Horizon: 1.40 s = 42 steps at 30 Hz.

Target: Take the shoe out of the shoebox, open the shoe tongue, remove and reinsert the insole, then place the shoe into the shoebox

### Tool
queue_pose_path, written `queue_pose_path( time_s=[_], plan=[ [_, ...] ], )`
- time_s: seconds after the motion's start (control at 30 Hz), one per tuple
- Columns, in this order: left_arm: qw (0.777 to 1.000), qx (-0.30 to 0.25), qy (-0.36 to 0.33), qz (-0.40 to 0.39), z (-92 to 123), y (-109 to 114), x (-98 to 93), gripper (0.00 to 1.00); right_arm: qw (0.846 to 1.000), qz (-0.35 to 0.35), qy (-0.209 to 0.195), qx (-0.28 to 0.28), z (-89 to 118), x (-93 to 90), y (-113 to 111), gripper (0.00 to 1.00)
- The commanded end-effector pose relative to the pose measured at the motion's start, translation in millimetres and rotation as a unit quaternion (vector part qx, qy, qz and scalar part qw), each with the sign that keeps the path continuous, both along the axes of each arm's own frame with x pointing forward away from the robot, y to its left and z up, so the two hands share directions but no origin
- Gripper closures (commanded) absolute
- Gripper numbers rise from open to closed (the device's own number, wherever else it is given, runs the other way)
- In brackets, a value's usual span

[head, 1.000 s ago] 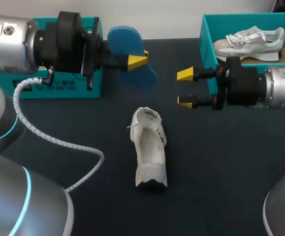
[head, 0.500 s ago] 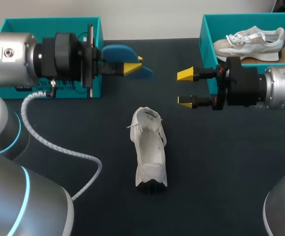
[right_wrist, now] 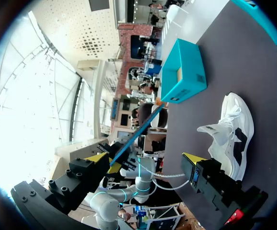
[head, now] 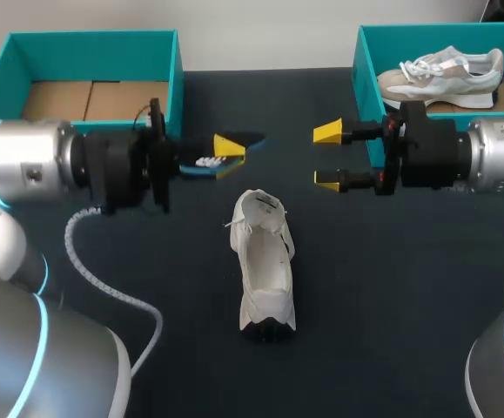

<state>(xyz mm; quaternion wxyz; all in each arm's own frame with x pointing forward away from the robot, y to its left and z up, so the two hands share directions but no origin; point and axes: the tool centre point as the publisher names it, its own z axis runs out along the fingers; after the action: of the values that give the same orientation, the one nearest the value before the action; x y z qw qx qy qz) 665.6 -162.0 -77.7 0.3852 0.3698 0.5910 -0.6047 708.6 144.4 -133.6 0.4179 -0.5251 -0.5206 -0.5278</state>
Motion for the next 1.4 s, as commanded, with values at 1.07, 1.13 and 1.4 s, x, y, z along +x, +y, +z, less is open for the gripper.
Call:
queue_pose_path(
  time_s=[1.07,1.13,1.4],
  plan=[
    [0.945,-0.024,-0.316,0.076,-60,-45,-20.0,1.00,0.999,0.026,0.018,0.015,8,3.5,46,0.00],
    [0.946,-0.026,-0.316,0.070,-60,-51,-21.5,1.00,0.999,0.032,0.022,0.021,8,1.6,51,0.06],
    [0.947,-0.029,-0.316,0.056,-61,-66,-19.1,1.00,0.998,0.037,0.034,0.031,2,-7.6,61,0.54]
  ],
)
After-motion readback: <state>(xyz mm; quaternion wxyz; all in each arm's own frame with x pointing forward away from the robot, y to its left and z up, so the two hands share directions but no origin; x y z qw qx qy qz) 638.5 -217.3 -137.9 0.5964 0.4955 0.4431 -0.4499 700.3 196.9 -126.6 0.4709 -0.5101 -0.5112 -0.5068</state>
